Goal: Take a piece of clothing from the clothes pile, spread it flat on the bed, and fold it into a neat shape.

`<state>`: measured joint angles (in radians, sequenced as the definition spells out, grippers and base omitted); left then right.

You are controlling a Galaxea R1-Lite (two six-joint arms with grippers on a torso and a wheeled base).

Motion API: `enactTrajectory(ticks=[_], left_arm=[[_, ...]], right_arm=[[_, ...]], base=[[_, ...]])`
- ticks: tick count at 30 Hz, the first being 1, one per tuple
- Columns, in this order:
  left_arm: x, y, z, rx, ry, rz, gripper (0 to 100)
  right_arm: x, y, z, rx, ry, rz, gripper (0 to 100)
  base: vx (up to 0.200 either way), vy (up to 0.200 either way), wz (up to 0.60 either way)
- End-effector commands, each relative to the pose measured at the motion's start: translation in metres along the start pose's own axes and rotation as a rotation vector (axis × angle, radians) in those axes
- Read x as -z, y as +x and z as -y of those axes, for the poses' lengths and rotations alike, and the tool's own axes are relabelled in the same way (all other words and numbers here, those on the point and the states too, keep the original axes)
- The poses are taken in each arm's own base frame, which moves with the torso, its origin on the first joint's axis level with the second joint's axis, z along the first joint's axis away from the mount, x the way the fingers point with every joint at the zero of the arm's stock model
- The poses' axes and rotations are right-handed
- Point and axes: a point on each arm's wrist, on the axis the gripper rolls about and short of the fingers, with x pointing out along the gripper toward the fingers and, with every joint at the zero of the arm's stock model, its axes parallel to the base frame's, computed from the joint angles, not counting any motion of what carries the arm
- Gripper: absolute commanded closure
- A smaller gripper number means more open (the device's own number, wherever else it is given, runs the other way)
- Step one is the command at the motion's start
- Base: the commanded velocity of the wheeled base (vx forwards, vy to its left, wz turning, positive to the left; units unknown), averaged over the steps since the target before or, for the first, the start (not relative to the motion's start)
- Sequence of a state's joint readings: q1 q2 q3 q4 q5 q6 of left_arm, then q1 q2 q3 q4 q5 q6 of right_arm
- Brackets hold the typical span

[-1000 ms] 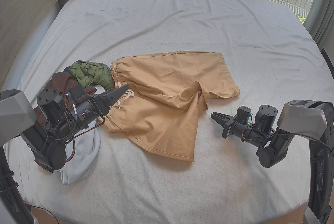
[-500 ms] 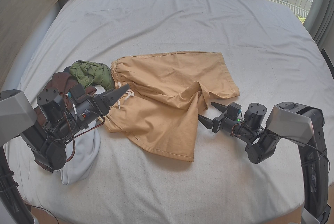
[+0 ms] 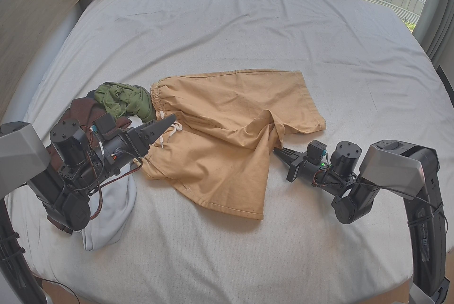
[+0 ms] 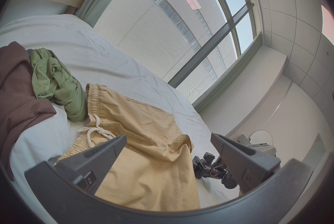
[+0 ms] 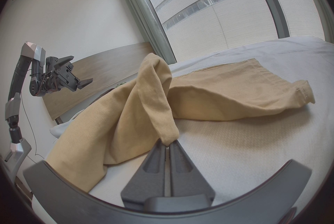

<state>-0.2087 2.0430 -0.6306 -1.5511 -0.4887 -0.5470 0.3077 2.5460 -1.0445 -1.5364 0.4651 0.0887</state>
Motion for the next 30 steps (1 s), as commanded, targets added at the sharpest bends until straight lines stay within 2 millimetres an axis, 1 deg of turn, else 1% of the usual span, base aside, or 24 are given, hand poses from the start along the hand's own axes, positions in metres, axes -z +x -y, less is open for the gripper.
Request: enactTrajectory(ticks=[1,7,8,9,11,13,14,15,18,25,28,30], left_arm=[[-0.001,0.000,0.000,0.002,0.001,0.002,0],[-0.001,0.000,0.000,0.002,0.001,0.003,0],[-0.001,0.000,0.001,0.002,0.001,0.003,0],[-0.001,0.000,0.001,0.002,0.001,0.003,0],[-0.001,0.000,0.001,0.004,0.003,0.005,0],[-0.002,0.000,0.001,0.004,0.003,0.005,0],[-0.002,0.000,0.001,0.004,0.003,0.005,0],[-0.002,0.000,0.001,0.004,0.003,0.006,0],[-0.006,-0.001,0.004,0.010,0.006,0.015,0],[-0.007,-0.001,0.005,0.011,0.008,0.018,0],[-0.007,-0.001,0.004,0.011,0.008,0.020,0],[-0.007,-0.001,0.005,0.011,0.009,0.021,0]], right_arm=[[-0.012,-0.006,-0.004,0.001,-0.004,0.006,100],[-0.028,-0.029,-0.012,0.014,-0.004,-0.022,100],[-0.033,-0.038,-0.014,0.021,-0.001,-0.033,100],[-0.033,-0.038,-0.014,0.021,-0.001,-0.033,100],[-0.040,-0.052,-0.015,0.039,0.007,-0.048,100],[-0.043,-0.059,-0.014,0.050,0.010,-0.053,100],[-0.043,-0.059,-0.014,0.050,0.010,-0.053,100],[-0.047,-0.066,-0.013,0.059,0.012,-0.055,100],[-0.050,-0.073,-0.011,0.075,0.016,-0.061,100],[-0.054,-0.085,-0.011,0.092,0.023,-0.073,100],[-0.056,-0.088,-0.013,0.092,0.026,-0.077,100],[-0.057,-0.094,-0.016,0.094,0.032,-0.087,100]], base=[[0.000,0.000,0.00],[0.000,0.000,0.00],[0.000,0.000,0.00],[0.000,0.000,0.00],[0.000,0.000,0.00],[0.000,0.000,0.00],[0.000,0.000,0.00],[0.000,0.000,0.00],[0.000,0.000,0.00],[0.000,0.000,0.00],[0.000,0.000,0.00],[0.000,0.000,0.00]])
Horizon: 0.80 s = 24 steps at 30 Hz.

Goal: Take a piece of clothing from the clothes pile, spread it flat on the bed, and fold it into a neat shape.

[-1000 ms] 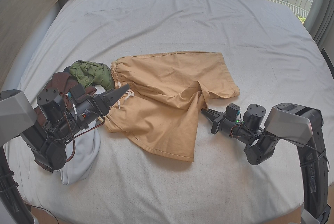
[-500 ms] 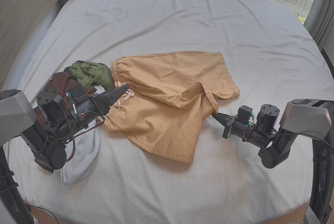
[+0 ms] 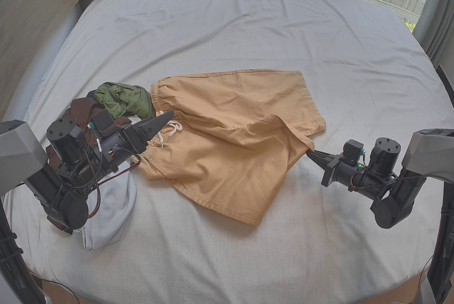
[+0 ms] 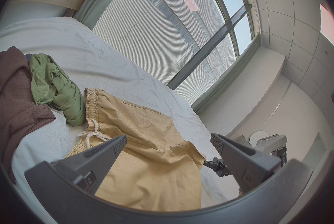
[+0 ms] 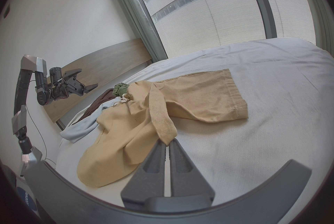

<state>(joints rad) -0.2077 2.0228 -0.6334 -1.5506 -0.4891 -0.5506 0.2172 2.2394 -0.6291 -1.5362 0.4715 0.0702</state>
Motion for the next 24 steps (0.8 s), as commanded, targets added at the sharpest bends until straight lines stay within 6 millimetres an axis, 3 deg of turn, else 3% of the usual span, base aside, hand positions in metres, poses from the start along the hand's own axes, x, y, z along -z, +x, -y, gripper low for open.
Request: enactTrajectory(ticks=[1,13,16,24], left_arm=[[-0.001,0.000,0.000,0.002,0.002,0.003,0],[-0.002,0.000,0.001,0.002,0.003,0.005,0],[-0.001,0.000,0.000,0.001,0.001,0.002,0],[-0.001,0.000,-0.001,-0.002,0.002,0.004,0]], right_arm=[[-0.007,-0.010,-0.004,0.003,0.001,-0.001,100],[-0.008,-0.023,0.006,0.047,0.011,-0.012,100],[-0.007,-0.020,0.006,0.044,0.015,-0.011,100],[-0.004,0.009,0.024,0.047,0.029,-0.020,100]], base=[[0.000,0.000,0.00],[0.000,0.000,0.00],[0.000,0.000,0.00],[0.000,0.000,0.00]])
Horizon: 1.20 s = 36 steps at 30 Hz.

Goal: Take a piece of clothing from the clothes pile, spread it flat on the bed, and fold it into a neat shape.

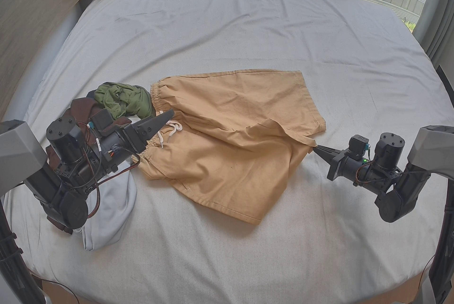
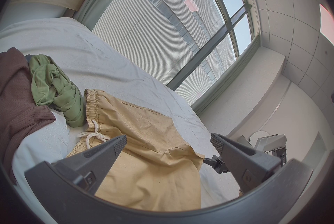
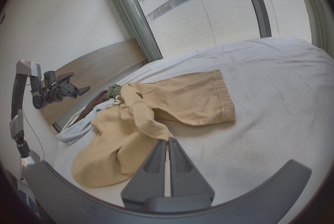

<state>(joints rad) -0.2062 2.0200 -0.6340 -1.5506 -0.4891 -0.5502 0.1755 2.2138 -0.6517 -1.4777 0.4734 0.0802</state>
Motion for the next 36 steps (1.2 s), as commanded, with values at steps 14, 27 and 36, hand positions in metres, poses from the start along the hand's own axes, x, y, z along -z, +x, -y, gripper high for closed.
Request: enactTrajectory(ticks=[14,27,36], left_arm=[[0.001,0.000,-0.001,-0.004,-0.003,-0.003,0],[0.001,-0.001,-0.002,-0.005,-0.002,-0.002,0],[0.001,0.000,-0.001,-0.001,-0.001,-0.001,0]], right_arm=[[-0.005,0.029,0.042,0.073,0.022,-0.016,100],[-0.010,0.030,0.047,0.084,0.012,0.002,100],[-0.003,-0.010,0.019,0.065,0.039,-0.053,0]], base=[[0.000,0.000,0.00],[0.000,0.000,0.00],[0.000,0.000,0.00]])
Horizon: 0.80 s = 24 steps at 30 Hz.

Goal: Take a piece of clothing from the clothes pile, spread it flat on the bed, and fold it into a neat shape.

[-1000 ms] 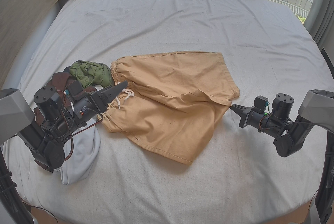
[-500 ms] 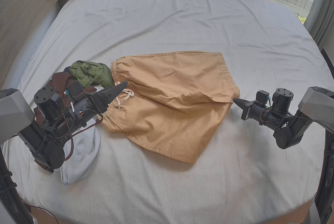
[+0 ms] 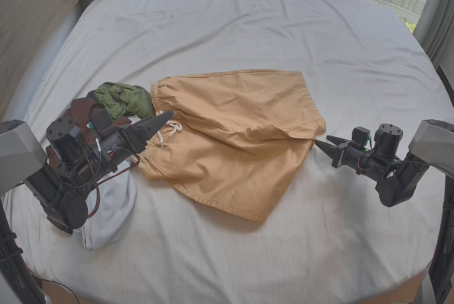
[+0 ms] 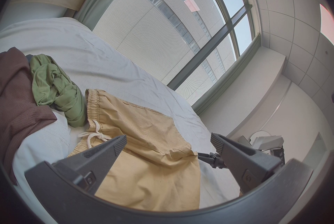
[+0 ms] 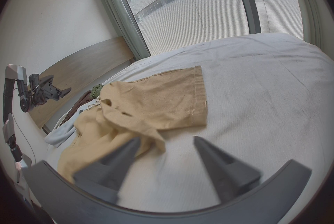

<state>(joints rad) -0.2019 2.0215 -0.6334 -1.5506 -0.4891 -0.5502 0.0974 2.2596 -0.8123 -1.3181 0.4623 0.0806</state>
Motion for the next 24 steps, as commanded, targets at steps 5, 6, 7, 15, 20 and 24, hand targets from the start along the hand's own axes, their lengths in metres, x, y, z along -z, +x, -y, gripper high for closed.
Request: enactTrajectory(ticks=[5,6,7,15,20,24], left_arm=[[0.004,0.001,0.000,0.002,-0.006,-0.010,0],[0.004,0.001,0.000,0.002,-0.006,-0.010,0],[0.004,0.001,0.000,0.002,-0.006,-0.010,0],[0.003,0.000,-0.001,-0.004,-0.006,-0.008,0],[0.003,0.001,-0.001,-0.002,-0.005,-0.008,0],[0.003,0.001,-0.001,-0.002,-0.006,-0.010,0]], right_arm=[[0.022,-0.030,-0.061,-0.127,0.042,-0.074,0],[0.021,-0.030,-0.062,-0.130,0.044,-0.073,0],[0.025,-0.027,-0.070,-0.150,0.060,-0.077,0],[0.067,-0.007,-0.098,-0.177,0.169,-0.164,0],[0.076,-0.004,-0.108,-0.194,0.201,-0.197,0],[0.075,0.001,-0.116,-0.217,0.220,-0.190,0]], base=[[0.000,0.000,0.00],[0.000,0.000,0.00],[0.000,0.000,0.00],[0.000,0.000,0.00],[0.000,0.000,0.00],[0.000,0.000,0.00]])
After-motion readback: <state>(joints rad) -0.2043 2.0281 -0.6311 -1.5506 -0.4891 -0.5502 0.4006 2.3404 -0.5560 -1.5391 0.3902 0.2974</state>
